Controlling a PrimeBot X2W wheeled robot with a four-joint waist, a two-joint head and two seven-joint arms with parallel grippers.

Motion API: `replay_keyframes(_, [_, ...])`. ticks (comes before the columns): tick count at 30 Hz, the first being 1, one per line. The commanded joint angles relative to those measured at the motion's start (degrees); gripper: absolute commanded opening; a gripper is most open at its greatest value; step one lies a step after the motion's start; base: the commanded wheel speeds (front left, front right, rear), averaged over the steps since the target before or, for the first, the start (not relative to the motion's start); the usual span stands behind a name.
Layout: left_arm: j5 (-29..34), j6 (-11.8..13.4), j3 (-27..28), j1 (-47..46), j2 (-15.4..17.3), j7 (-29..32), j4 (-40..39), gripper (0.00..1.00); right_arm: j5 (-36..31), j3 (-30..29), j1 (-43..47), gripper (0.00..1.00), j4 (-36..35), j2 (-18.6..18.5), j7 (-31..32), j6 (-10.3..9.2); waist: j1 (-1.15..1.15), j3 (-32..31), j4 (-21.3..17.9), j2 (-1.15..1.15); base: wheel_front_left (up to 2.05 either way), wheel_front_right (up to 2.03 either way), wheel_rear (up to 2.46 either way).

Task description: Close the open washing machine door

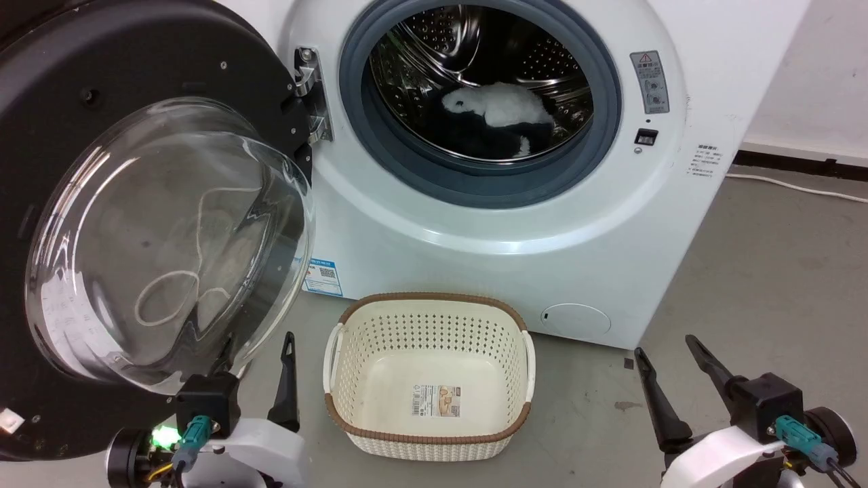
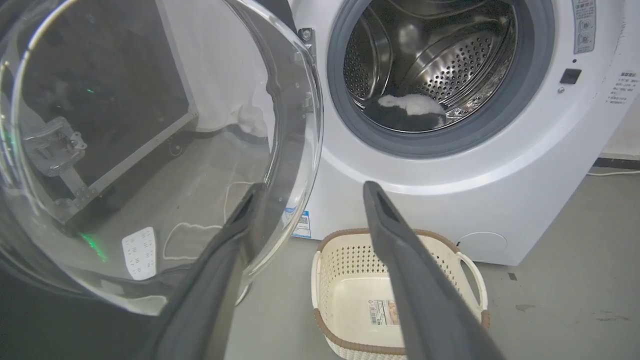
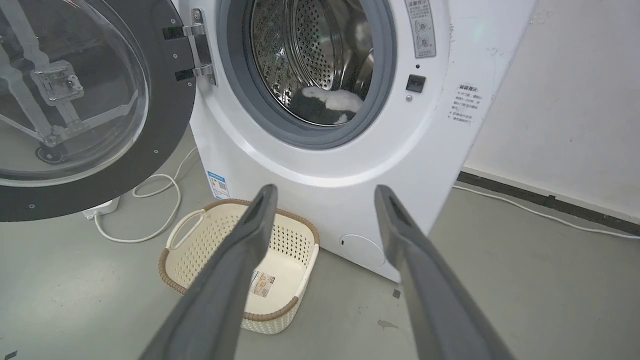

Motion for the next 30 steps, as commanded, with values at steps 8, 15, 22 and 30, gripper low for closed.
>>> replay_keyframes(8, [-2.1, -0.3, -0.6, 0.3, 0.0, -1.4, 0.8, 1.0, 2.0, 0.2, 0.7, 1.0, 0.5, 0.0, -1.4, 0.0, 0.0, 0.0, 0.0, 0.0, 0.0, 0.0, 0.0])
replay_keyframes(15, [-3.3, -0.4, -1.1, 0.5, 0.0, -2.3, 1.5, 0.0, 3.3, 0.3, 1.0, 1.0, 0.9, 0.0, -2.2, 0.01, 0.0, 0.0, 0.0, 0.0, 0.0, 0.0, 0.0])
replay_keyframes(22, [-4.7, -0.9, -1.2, 0.5, 0.0, -3.1, 0.8, 0.0, 4.7, 0.3, 1.4, 1.0, 1.3, 0.0, -3.1, 0.01, 0.0, 0.0, 0.1, 0.0, 0.0, 0.0, 0.0])
replay_keyframes(30, [-8.2, -1.2, 2.4, -0.5, 0.0, -4.3, -7.5, 0.0, 6.4, 0.0, 1.9, 1.0, 2.0, 0.0, -4.2, 0.01, 0.0, 0.1, 1.5, 0.0, 0.0, 0.0, 0.0])
